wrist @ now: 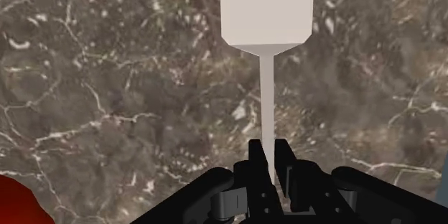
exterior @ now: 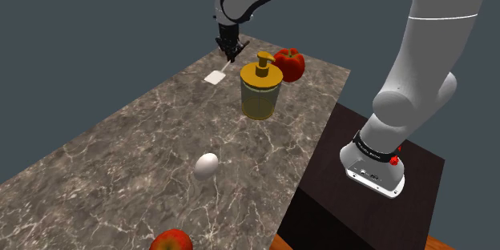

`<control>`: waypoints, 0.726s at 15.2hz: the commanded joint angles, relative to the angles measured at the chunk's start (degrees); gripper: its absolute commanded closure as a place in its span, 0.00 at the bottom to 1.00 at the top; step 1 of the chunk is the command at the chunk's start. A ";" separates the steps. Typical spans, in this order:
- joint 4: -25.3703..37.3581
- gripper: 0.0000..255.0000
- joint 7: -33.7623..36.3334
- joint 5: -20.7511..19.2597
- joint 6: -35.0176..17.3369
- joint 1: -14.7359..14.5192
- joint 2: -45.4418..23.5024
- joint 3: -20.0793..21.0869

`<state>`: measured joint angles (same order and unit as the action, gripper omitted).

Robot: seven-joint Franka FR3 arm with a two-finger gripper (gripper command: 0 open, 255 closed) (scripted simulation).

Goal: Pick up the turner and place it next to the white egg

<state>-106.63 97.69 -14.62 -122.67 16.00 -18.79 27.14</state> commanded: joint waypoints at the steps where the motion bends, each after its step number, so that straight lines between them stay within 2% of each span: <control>1: 0.85 1.00 -0.44 0.46 1.34 0.12 0.57 0.17; 11: 4.88 1.00 -2.14 2.59 7.90 0.55 3.56 0.92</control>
<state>-102.22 95.75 -12.22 -115.48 16.50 -15.49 28.01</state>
